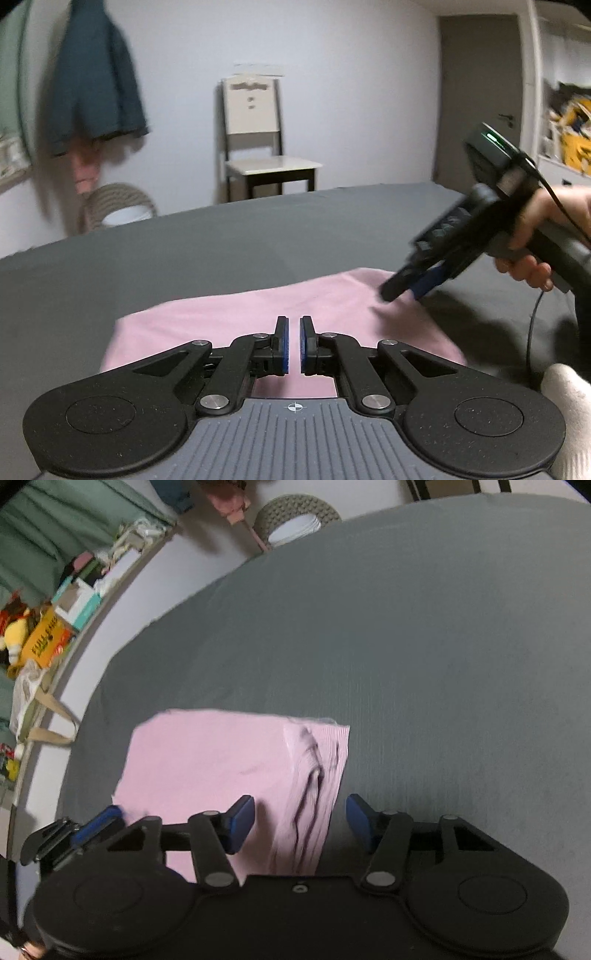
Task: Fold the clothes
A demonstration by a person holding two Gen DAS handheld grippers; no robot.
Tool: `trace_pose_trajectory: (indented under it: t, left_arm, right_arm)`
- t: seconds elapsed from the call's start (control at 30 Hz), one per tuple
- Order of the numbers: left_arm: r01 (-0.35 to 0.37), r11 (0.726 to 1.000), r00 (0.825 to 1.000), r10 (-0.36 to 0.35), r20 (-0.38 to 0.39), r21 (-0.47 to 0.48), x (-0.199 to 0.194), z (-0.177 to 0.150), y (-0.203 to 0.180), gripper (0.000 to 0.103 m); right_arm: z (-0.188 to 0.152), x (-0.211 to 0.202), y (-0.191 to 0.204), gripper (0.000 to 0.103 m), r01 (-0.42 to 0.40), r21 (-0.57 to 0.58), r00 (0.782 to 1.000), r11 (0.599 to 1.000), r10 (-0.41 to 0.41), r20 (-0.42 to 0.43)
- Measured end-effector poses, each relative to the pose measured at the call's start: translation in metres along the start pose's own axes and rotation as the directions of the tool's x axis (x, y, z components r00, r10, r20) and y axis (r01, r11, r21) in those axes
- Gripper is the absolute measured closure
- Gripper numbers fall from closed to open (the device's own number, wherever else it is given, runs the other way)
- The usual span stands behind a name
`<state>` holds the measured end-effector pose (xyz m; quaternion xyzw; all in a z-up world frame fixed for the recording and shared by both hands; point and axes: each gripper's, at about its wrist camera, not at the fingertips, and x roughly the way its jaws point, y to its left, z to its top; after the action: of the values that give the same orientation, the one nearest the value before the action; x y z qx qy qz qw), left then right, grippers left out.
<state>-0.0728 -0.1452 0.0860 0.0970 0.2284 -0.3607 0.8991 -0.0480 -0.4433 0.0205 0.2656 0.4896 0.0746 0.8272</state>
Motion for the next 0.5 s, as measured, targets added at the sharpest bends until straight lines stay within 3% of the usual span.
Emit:
trace_pose_trajectory:
  t: [0.1,0.17,0.2,0.3,0.5]
  left_arm:
    - [-0.014,0.999,1.0,0.014,-0.017,-0.037,0.025,0.005,-0.017,0.1]
    - [-0.068,0.993,0.997,0.063,-0.046,-0.098,0.037,0.006,-0.017,0.1]
    - [-0.107,0.985,0.992,0.097,-0.078,-0.135,0.044,0.006,-0.015,0.1]
    - [-0.134,0.963,0.987,0.11,-0.115,-0.232,0.052,0.0,-0.008,0.1]
    - [-0.171,0.964,0.982,0.15,-0.115,-0.203,0.063,-0.015,-0.009,0.099]
  right_arm:
    - [-0.001,0.002,0.004,0.047,0.009,-0.017,1.0,1.0,-0.009,-0.003]
    - [-0.001,0.002,0.005,0.044,0.007,-0.027,1.0,1.0,-0.007,-0.003]
    - [-0.001,0.002,0.006,0.044,0.005,-0.032,1.0,0.999,-0.005,-0.003]
    - [-0.001,0.001,0.005,0.042,-0.005,-0.026,1.0,1.0,0.005,-0.002]
    - [-0.001,0.003,0.007,0.035,-0.018,-0.034,1.0,0.999,0.018,-0.002]
